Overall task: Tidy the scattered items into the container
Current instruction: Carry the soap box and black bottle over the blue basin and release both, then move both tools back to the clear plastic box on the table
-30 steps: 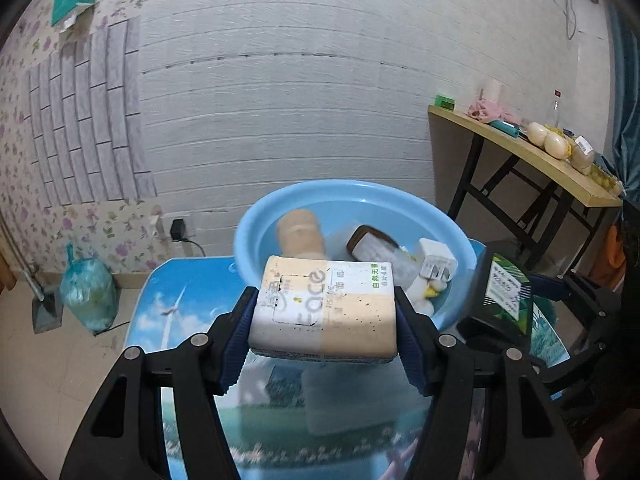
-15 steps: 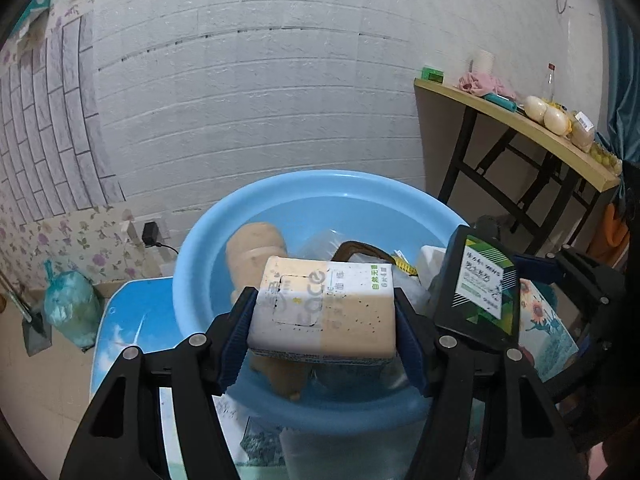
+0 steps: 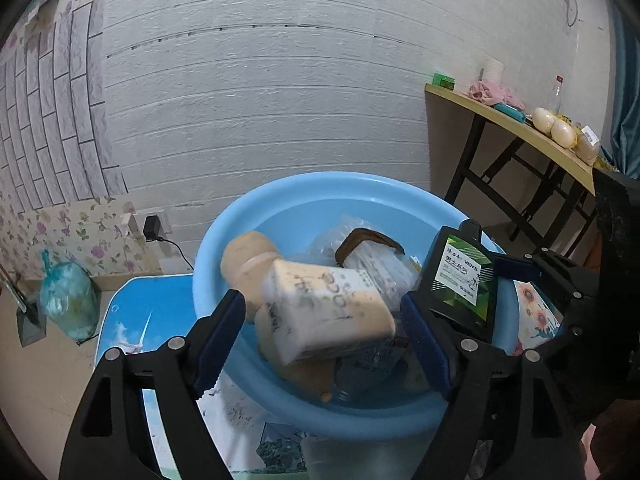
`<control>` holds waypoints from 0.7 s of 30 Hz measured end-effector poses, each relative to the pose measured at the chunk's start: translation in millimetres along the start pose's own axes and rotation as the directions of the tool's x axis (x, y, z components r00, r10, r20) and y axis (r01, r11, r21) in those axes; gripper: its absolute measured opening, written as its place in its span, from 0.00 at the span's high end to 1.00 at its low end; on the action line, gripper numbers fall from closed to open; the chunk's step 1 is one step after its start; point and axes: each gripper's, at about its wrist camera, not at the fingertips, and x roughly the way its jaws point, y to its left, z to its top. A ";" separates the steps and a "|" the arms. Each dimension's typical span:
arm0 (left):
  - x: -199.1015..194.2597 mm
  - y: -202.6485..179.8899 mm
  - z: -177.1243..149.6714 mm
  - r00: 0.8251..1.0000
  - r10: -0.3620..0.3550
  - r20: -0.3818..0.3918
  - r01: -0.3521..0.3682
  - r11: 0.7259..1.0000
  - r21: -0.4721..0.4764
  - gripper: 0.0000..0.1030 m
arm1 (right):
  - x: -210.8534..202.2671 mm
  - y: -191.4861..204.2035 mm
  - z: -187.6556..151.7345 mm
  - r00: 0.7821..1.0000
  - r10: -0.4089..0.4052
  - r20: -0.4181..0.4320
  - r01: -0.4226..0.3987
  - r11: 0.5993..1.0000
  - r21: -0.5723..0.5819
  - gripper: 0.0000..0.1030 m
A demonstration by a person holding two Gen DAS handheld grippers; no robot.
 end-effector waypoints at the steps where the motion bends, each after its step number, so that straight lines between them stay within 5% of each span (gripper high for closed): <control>1: -1.5 0.8 -1.0 1.000 0.002 0.002 -0.002 1.000 -0.002 0.23 | 0.2 0.7 -0.7 1.000 -0.002 -0.003 0.002 1.000 -0.005 0.04; 21: -45.9 14.0 -23.6 0.999 0.045 0.015 -0.044 0.998 -0.047 0.21 | -39.2 0.7 -13.5 0.999 -0.038 0.026 0.037 0.998 0.046 0.01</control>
